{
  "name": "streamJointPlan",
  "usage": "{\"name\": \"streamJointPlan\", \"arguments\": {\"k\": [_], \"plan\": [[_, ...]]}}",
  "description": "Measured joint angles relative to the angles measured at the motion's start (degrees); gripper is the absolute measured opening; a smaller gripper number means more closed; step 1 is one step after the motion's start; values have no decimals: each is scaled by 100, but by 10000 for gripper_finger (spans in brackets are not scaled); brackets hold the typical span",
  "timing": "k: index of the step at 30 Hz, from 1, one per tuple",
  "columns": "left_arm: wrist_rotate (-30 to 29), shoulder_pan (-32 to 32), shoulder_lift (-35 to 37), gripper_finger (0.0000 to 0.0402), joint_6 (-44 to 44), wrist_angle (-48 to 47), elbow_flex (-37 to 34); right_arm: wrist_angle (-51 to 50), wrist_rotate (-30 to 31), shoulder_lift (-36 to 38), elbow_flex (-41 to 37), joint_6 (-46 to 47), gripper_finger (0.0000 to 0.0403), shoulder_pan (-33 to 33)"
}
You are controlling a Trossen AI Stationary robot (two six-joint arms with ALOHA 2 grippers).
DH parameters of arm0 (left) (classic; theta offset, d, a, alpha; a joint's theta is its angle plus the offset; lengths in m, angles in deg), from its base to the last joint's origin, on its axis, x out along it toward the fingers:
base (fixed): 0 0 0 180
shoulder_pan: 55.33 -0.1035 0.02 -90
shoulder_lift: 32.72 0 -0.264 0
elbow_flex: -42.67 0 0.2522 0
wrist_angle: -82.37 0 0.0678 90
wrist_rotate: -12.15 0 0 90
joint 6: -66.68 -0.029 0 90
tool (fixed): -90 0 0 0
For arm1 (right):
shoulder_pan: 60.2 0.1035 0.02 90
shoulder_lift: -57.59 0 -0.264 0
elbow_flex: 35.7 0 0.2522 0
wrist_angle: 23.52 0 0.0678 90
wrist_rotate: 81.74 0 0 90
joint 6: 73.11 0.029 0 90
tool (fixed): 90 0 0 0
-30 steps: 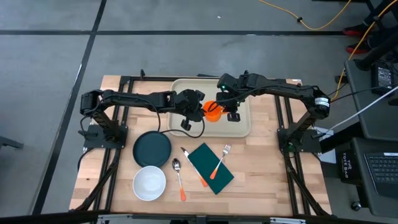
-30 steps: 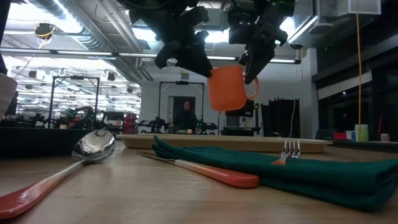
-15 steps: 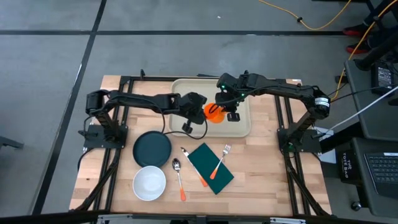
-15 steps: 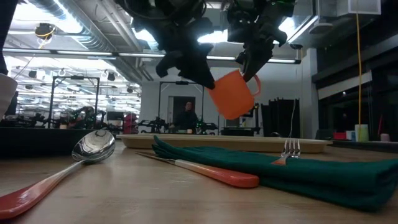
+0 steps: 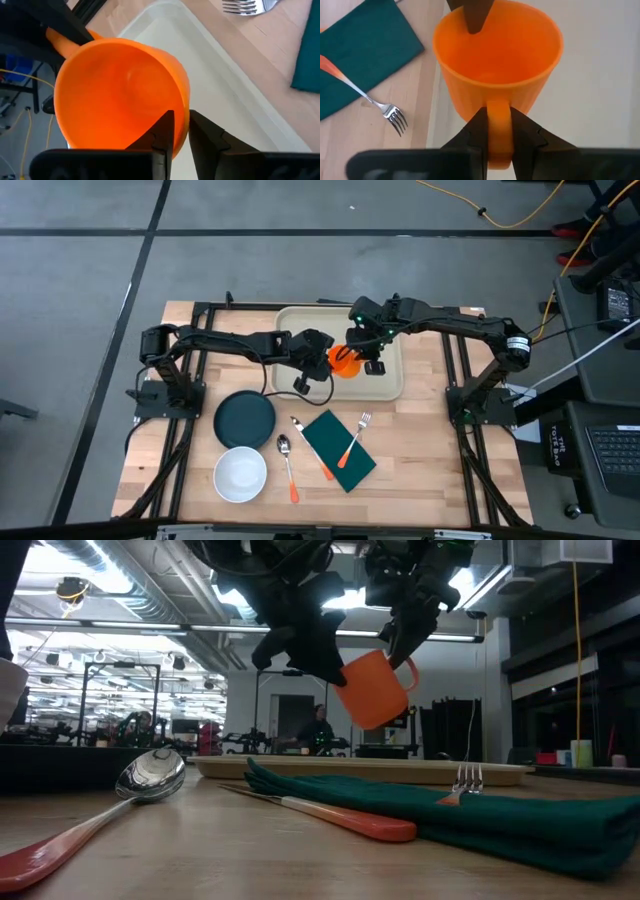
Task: Set up tray
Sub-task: Put the orange cup on the gray tray
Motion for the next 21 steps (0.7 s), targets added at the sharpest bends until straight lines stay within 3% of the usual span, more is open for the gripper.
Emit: {"name": "streamJointPlan", "arguments": {"k": [5,21], "plan": [[-23,37,-1,8,-157,-23,0,10,50,0,2,-35,55,11],[-264,50,0,2,-244,-199,2,269,73,0,7,165,123,4]]}}
